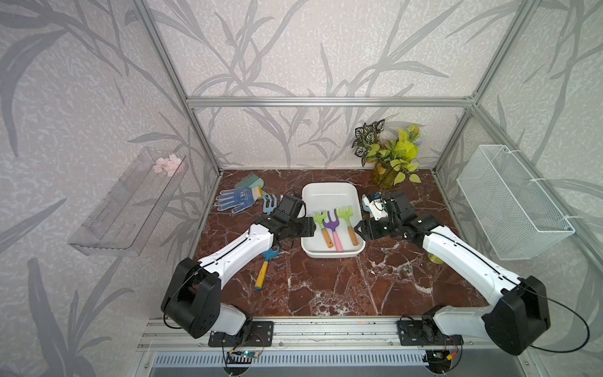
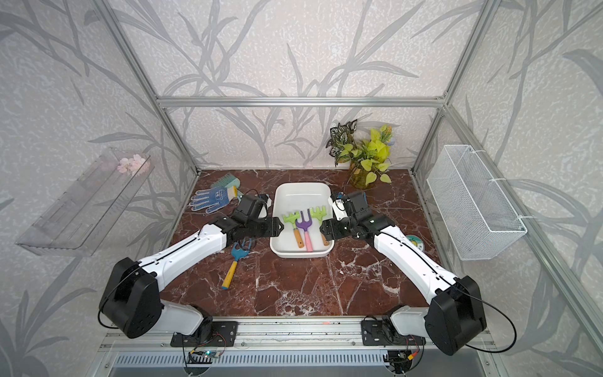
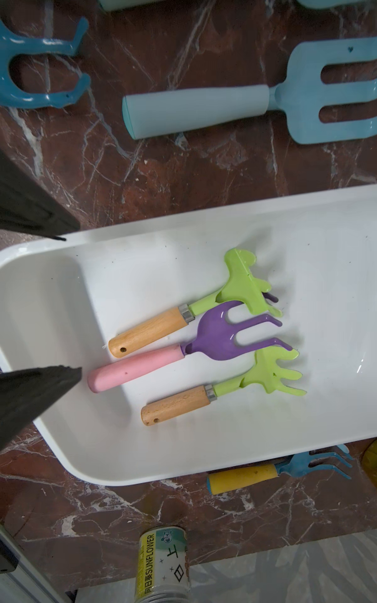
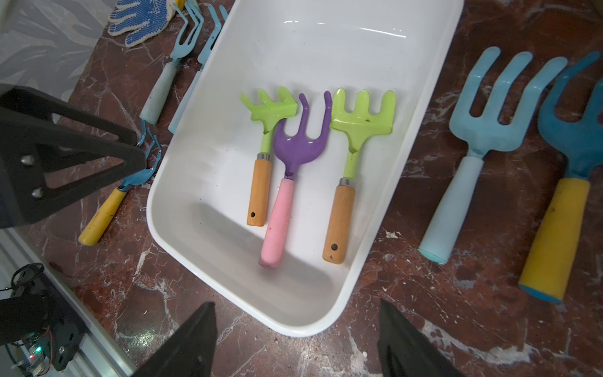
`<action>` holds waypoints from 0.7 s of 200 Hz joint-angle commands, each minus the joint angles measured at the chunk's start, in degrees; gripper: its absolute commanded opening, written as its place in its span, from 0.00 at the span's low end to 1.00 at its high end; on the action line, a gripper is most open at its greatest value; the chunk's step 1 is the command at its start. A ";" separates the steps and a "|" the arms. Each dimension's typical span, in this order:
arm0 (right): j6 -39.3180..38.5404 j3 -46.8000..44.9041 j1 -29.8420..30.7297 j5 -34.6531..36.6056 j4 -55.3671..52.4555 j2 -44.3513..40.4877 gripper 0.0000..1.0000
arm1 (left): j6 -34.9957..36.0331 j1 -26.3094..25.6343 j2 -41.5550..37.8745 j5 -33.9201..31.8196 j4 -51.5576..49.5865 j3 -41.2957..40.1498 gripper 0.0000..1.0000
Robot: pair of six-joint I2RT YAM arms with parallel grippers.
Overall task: Take the hand rake out of the storage box
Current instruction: Pick up the rake from the storage box.
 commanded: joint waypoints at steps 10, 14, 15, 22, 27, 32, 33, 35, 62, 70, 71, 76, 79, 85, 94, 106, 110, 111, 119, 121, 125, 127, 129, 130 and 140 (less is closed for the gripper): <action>-1.31 3.74 0.97 3.22 -4.04 4.00 0.76 | -0.64 -2.10 -0.60 -2.82 4.59 -1.41 0.65; -1.56 4.51 1.19 3.61 -4.69 4.61 0.75 | -0.42 -2.34 -0.78 -3.06 4.99 -1.76 0.65; -1.64 4.69 1.26 3.69 -4.90 4.70 0.75 | -0.40 -2.36 -0.80 -3.09 5.08 -1.86 0.65; -2.09 6.00 1.76 4.26 -6.18 5.96 0.73 | -0.02 -2.75 -1.20 -3.29 5.55 -2.51 0.65; -2.34 7.08 2.15 4.75 -7.13 6.81 0.71 | 0.54 -3.03 -1.58 -3.34 5.96 -3.01 0.65; -2.60 8.00 2.69 5.39 -7.89 7.56 0.70 | 1.08 -3.32 -1.97 -3.30 6.33 -3.50 0.66; -2.69 8.15 2.80 5.50 -7.99 7.75 0.70 | 1.23 -3.34 -2.05 -3.34 6.41 -3.66 0.65; -2.76 8.51 2.98 5.76 -8.36 8.08 0.69 | 1.39 -3.35 -2.32 -3.46 6.51 -3.88 0.66; -2.63 12.67 5.93 6.61 -10.52 12.02 0.62 | 3.78 -3.72 -6.44 -5.99 7.60 -7.40 0.65; -2.42 13.89 6.97 6.91 -10.89 13.30 0.62 | 4.09 -3.73 -7.99 -7.08 7.80 -8.65 0.66; -2.43 13.95 7.04 6.92 -10.90 13.44 0.62 | 4.10 -3.72 -8.28 -7.21 7.80 -8.82 0.66; -2.28 14.76 7.71 7.09 -11.20 14.28 0.62 | 4.10 -3.76 -9.26 -7.85 7.93 -9.65 0.66; -2.26 15.19 8.11 7.17 -11.28 14.73 0.62 | 4.10 -3.78 -9.89 -8.30 8.10 -10.25 0.66; -1.99 15.93 8.88 7.25 -11.30 15.69 0.61 | 3.99 -3.74 -11.14 -9.00 8.65 -11.70 0.65; -1.74 16.97 9.84 7.41 -11.36 17.19 0.61 | 3.53 -3.78 -13.31 -10.05 9.76 -14.13 0.66; -1.38 18.50 11.08 7.61 -11.37 19.36 0.61 | 2.91 -3.85 -16.43 -12.07 11.08 -17.38 0.66; -1.32 19.07 11.50 7.68 -11.46 20.14 0.61 | 2.79 -3.76 -17.47 -12.71 11.41 -18.70 0.66; -1.31 19.22 11.64 7.75 -11.45 20.29 0.61 | 2.74 -3.78 -17.67 -12.93 11.50 -18.94 0.66; -1.08 20.32 12.32 8.06 -11.63 21.64 0.61 | 2.43 -3.80 -19.94 -14.10 11.88 -20.90 0.66; -1.00 20.54 12.48 8.18 -11.62 21.72 0.61 | 2.32 -3.87 -20.41 -14.41 11.92 -21.36 0.66; -0.85 21.14 12.76 8.25 -11.66 23.11 0.61 | 2.14 -3.75 -21.34 -14.89 11.94 -22.18 0.66; -0.72 21.53 12.88 8.29 -11.78 23.71 0.61 | 2.10 -3.83 -21.82 -15.18 11.87 -22.66 0.66; -0.60 21.85 12.98 8.33 -11.95 24.17 0.61 | 2.02 -3.76 -22.38 -15.41 11.92 -22.92 0.66; -0.55 21.98 13.04 8.33 -12.00 24.41 0.61 | 2.01 -3.78 -22.54 -15.51 11.93 -23.08 0.66; -0.18 23.86 13.51 8.34 -12.74 26.64 0.61 | 1.78 -3.77 -24.78 -16.16 11.88 -24.36 0.66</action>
